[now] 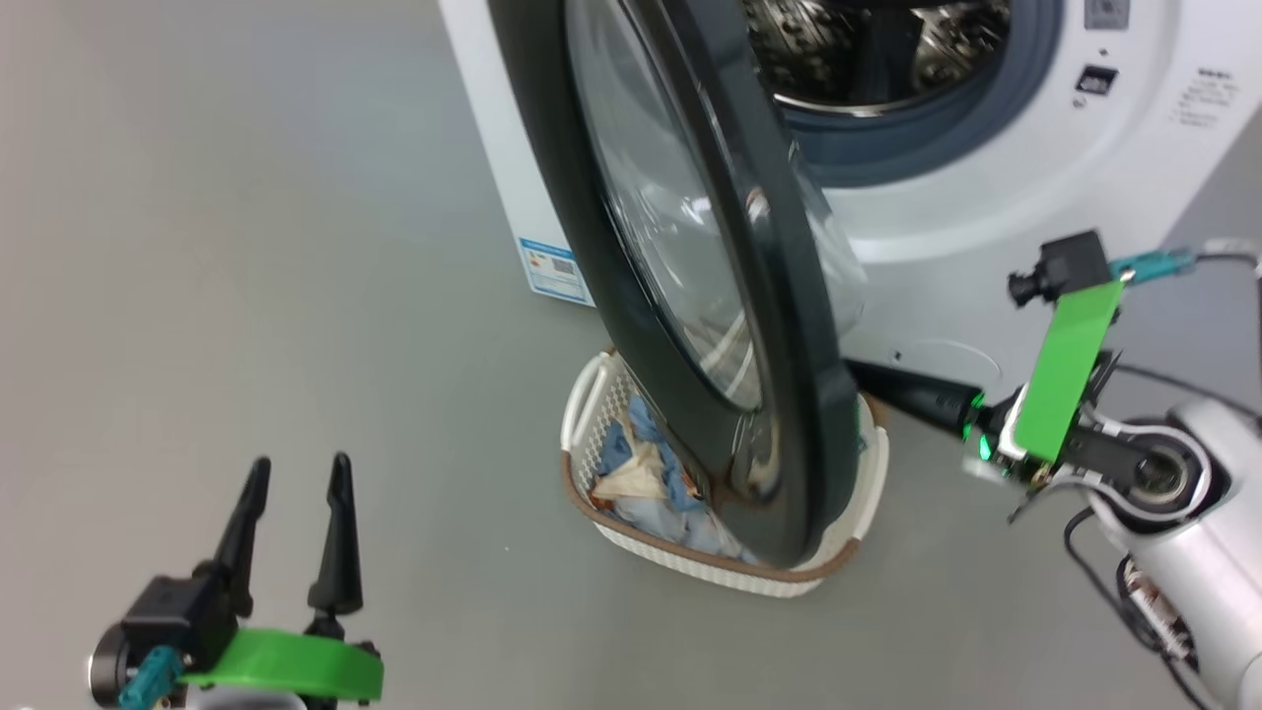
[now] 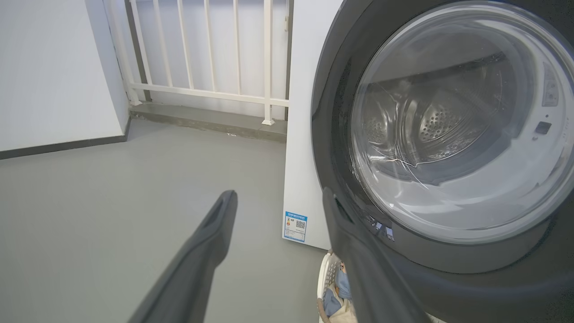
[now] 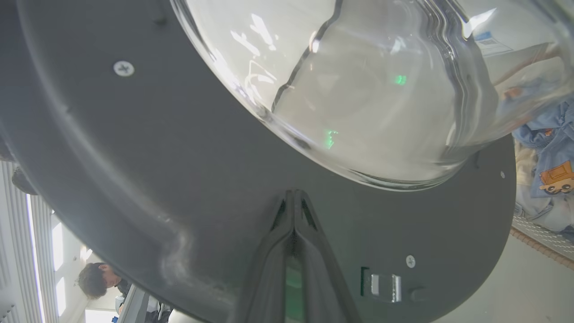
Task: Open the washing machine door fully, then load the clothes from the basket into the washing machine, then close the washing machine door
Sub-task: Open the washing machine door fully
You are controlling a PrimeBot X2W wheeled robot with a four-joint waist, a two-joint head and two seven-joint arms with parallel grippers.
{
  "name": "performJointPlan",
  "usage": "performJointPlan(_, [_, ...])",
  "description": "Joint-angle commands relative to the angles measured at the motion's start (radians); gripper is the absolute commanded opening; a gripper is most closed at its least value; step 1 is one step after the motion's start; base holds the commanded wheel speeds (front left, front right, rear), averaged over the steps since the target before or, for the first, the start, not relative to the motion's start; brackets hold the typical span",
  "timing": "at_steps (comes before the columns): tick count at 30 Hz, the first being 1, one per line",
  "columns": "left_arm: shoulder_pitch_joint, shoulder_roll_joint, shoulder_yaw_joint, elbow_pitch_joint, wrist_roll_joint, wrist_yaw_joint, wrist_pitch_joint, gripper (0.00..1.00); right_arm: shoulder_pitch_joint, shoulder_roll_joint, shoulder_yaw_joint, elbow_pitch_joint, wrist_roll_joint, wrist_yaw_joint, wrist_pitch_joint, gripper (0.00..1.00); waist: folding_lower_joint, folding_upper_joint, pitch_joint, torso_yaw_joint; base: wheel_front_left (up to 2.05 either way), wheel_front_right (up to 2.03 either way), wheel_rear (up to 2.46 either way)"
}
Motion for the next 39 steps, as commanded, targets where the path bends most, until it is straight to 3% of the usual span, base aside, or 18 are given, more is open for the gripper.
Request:
performJointPlan(1, [0.007, 0.020, 0.034, -0.016, 0.009, -0.007, -0.008, 1.00, 0.023, 0.015, -0.001, -0.035, 0.008, 0.002, -0.003, 0.00, 0.0000, -0.0001, -0.035, 0.035, 0.00, 0.00, 0.00])
performJointPlan(17, [0.041, 0.021, 0.041, 0.009, 0.044, -0.025, -0.008, 1.00, 0.109, 0.122, -0.064, -0.029, -0.011, 0.002, 0.013, 0.00, 0.0000, -0.0001, -0.117, 0.174, 0.00, 0.00, 0.00])
performJointPlan(26, [0.052, 0.023, 0.064, -0.004, 0.051, -0.029, -0.008, 1.00, 0.100, 0.183, -0.083, -0.007, -0.043, 0.002, 0.043, 0.00, 0.0000, -0.0001, -0.118, 0.180, 0.00, 0.00, 0.00])
performJointPlan(39, [0.048, 0.021, 0.064, 0.001, 0.053, -0.031, -0.008, 1.00, 0.115, 0.206, -0.134, 0.003, -0.073, 0.002, 0.069, 0.00, 0.0000, -0.0001, -0.123, 0.173, 0.00, 0.00, 0.00])
